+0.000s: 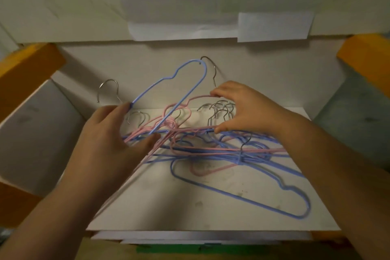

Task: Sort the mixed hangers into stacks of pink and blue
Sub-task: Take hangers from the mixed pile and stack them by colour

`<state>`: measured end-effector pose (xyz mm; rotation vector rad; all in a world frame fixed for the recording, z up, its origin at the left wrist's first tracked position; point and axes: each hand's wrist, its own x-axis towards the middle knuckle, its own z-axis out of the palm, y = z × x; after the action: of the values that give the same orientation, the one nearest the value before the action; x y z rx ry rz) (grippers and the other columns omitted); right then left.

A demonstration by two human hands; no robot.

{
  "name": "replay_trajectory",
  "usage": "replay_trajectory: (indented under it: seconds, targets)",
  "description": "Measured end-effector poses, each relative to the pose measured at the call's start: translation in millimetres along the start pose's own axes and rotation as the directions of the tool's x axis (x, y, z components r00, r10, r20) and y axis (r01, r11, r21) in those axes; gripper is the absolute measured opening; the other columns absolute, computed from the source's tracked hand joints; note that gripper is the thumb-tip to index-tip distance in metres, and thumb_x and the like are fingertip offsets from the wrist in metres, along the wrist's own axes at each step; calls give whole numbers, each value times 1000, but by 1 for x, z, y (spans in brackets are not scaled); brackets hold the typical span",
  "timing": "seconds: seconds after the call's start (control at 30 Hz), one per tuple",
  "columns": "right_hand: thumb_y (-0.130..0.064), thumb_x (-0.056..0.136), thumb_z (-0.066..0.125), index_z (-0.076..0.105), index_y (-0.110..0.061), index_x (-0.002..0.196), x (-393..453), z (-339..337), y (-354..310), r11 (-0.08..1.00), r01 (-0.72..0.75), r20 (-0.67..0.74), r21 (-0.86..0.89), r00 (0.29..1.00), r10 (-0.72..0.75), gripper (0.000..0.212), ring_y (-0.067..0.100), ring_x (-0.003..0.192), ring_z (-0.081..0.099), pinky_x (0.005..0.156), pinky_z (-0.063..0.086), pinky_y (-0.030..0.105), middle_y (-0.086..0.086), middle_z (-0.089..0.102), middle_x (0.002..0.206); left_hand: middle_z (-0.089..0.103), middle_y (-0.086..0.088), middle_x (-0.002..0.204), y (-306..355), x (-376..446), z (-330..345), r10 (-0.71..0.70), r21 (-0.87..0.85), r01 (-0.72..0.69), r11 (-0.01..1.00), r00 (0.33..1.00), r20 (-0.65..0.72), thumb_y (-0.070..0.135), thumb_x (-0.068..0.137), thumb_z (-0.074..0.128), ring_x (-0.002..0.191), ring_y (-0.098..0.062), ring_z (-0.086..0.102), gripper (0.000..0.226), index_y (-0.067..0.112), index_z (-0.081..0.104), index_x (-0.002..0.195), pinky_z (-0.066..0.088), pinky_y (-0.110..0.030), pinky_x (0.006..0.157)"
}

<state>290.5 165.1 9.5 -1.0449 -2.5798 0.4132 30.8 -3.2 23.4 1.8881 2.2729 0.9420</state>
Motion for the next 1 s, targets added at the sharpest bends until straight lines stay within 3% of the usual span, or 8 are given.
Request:
replay_trajectory:
  seconds: [0.1,0.3,0.4,0.5,0.73,0.9,1.0]
  targets:
    - [-54,58,85,50,-29,137,2,-1,2,997,-13,0,70,1000,13,91,-4,115,45,92,28,1,-17,48,127,50,0,126,1,10,0,19,-2,-19,1000,999,-28,67,67,61,114,-18,52,89,19,46,141,45,-39,99]
    - [-55,61,84,49,-29,138,3,-2,-4,992,-18,-20,123,1000,21,89,-6,113,45,91,28,-2,-17,47,126,48,3,128,4,18,-5,56,-69,-58,996,998,-38,64,71,63,116,-16,52,85,21,43,141,45,-44,101]
    - [-53,64,83,47,-25,139,5,4,-13,994,-10,-77,104,997,18,88,-1,116,45,95,30,3,-12,47,130,50,1,124,-2,22,-11,48,-67,-52,996,997,-61,64,68,63,108,-16,54,85,22,45,140,48,-46,95]
    - [-52,64,83,47,-23,139,9,17,-23,996,-26,-112,80,993,35,88,5,120,45,102,39,22,-9,46,133,51,-1,121,-12,24,-16,42,-72,-48,996,996,-82,63,64,67,105,-20,54,86,22,48,137,50,-48,91]
    - [-59,69,73,45,-18,140,16,51,-40,967,-31,-217,-254,976,-25,87,23,121,45,103,37,37,0,48,132,57,-7,119,-24,18,-18,58,68,-58,996,998,-12,61,60,69,104,-27,56,85,16,55,132,48,-45,91]
    - [-65,68,68,43,-23,141,19,64,-27,968,-31,-51,-248,999,18,88,21,120,43,104,36,39,-3,47,131,57,-9,117,-31,10,0,39,123,-48,991,997,73,68,61,74,101,-27,58,89,15,57,131,48,-43,91]
    - [-65,69,65,46,-25,138,17,69,-19,960,12,42,-280,999,0,83,21,117,46,102,38,39,-2,50,128,59,-10,113,-33,5,13,44,133,-60,989,992,119,58,65,78,93,-26,57,82,12,58,129,48,-39,87]
